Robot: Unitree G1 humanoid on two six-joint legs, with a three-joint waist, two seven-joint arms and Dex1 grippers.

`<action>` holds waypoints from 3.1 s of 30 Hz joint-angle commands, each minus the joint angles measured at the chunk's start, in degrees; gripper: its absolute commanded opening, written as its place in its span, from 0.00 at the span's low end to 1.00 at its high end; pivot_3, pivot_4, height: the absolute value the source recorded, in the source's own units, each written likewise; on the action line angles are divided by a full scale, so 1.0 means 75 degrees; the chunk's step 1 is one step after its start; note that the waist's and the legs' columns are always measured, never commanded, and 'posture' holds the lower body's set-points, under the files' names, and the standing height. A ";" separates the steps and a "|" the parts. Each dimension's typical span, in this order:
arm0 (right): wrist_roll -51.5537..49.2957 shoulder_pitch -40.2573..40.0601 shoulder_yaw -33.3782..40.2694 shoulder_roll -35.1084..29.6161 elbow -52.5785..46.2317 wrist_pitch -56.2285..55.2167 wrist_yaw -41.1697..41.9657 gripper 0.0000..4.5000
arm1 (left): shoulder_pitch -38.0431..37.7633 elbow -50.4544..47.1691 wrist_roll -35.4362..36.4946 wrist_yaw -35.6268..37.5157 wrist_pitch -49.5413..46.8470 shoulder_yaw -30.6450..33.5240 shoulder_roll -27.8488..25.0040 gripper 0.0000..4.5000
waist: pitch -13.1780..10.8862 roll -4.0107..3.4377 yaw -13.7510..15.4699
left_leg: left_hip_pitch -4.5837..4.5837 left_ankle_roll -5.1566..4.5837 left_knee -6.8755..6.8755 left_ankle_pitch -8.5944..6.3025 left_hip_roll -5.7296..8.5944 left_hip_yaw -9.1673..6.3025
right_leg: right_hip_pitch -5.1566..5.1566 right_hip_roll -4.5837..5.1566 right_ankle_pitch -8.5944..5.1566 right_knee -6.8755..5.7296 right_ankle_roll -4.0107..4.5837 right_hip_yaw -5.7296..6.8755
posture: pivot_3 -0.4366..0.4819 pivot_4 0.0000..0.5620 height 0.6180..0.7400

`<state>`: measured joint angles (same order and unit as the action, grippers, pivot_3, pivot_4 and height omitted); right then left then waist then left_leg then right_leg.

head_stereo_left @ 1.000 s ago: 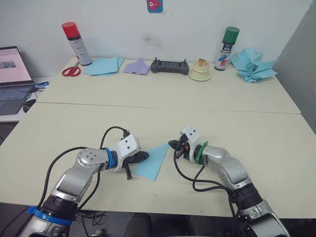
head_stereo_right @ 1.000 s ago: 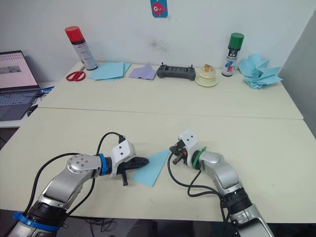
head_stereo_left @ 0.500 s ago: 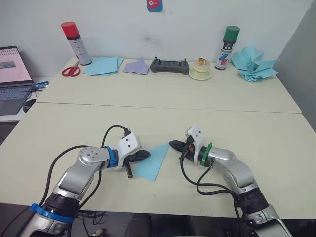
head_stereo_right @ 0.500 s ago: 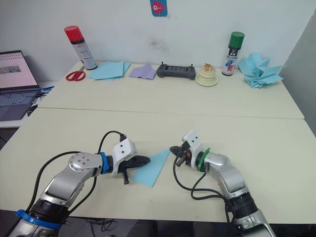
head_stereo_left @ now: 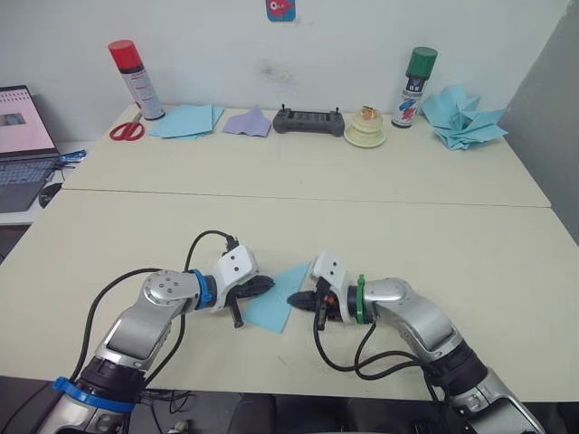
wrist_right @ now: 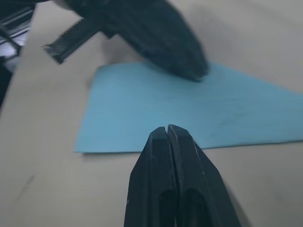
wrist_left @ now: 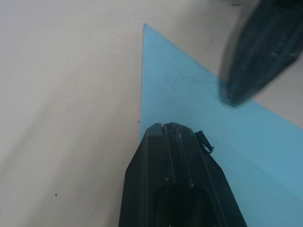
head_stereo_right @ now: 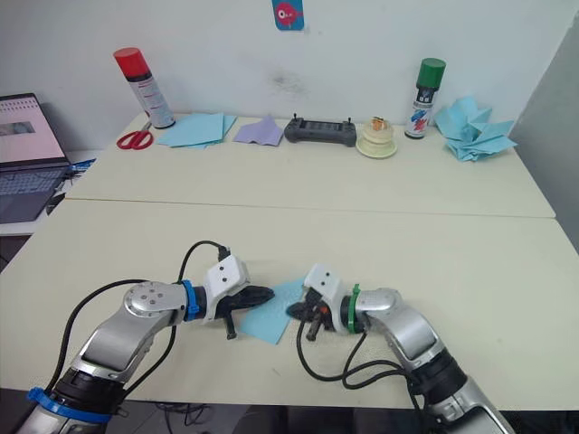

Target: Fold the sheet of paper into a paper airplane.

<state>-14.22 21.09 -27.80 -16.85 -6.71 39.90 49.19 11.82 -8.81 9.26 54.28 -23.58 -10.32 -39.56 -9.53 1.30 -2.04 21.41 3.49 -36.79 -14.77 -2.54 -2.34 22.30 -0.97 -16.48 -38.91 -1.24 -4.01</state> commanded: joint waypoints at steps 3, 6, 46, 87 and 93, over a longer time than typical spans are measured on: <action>-0.0066 0.0009 -0.0811 -0.0087 0.0425 0.0468 0.0719 0.00 | -0.0219 0.0101 -0.0147 -0.0014 -0.0279 -0.0133 -0.0139 0.01 | 0.0004 0.0007 -0.0038 | -0.0002 0.0000 0.0001 0.0000 0.0000 0.0000 | 0.0000 0.0000 -0.0001 0.0000 0.0000 0.0001 | 0.48 0.27 1.00; -0.0078 0.0079 -0.1094 -0.0190 0.0515 0.0550 0.1080 0.00 | -0.0244 0.0051 -0.0136 -0.0018 -0.0328 -0.0101 -0.0181 0.01 | 0.0009 0.0009 -0.0084 | -0.0010 0.0000 0.0010 0.0000 -0.0001 0.0000 | -0.0002 -0.0001 -0.0003 0.0000 0.0004 0.0000 | 0.48 0.27 1.00; -0.0949 0.0411 0.1572 -0.0524 -0.1036 0.1241 -0.0519 0.00 | 0.0849 0.1647 0.0164 0.1807 0.3110 0.0777 -0.0871 0.77 | -0.0089 0.0042 -0.0043 | 0.0193 0.0008 -0.0004 -0.0002 0.0002 -0.0054 | 0.0165 0.0003 -0.0001 -0.0010 0.0032 0.0057 | 0.48 0.27 1.00; -0.0817 0.0308 0.1886 -0.0626 -0.0554 0.0749 -0.0957 0.00 | 0.2235 0.1139 -0.2536 0.2199 0.6637 -0.0416 -0.1812 0.01 | -0.0089 0.0041 -0.0047 | 0.0188 0.0005 -0.0025 -0.0001 -0.0002 -0.0061 | 0.0155 -0.0008 0.0011 -0.0028 0.0047 0.0058 | 0.48 0.27 1.00; -0.0842 0.0305 0.1832 -0.0416 -0.0384 0.0579 -0.1021 0.00 | 0.2714 -0.0880 -0.2591 0.2749 0.3552 0.0159 -0.2833 0.01 | -0.0091 0.0039 -0.0028 | 0.0193 0.0006 -0.0029 -0.0001 0.0000 -0.0066 | 0.0151 -0.0009 -0.0006 -0.0027 0.0017 0.0066 | 0.48 0.27 1.00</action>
<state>-20.22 23.18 -14.64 -20.18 -9.09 45.44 41.54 30.73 -12.18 -9.94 73.71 6.73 -10.80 -59.78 -10.21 1.59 -2.25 22.84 3.53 -37.00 -14.78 -2.53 -2.81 23.43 -1.04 -16.53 -39.11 -1.11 -3.54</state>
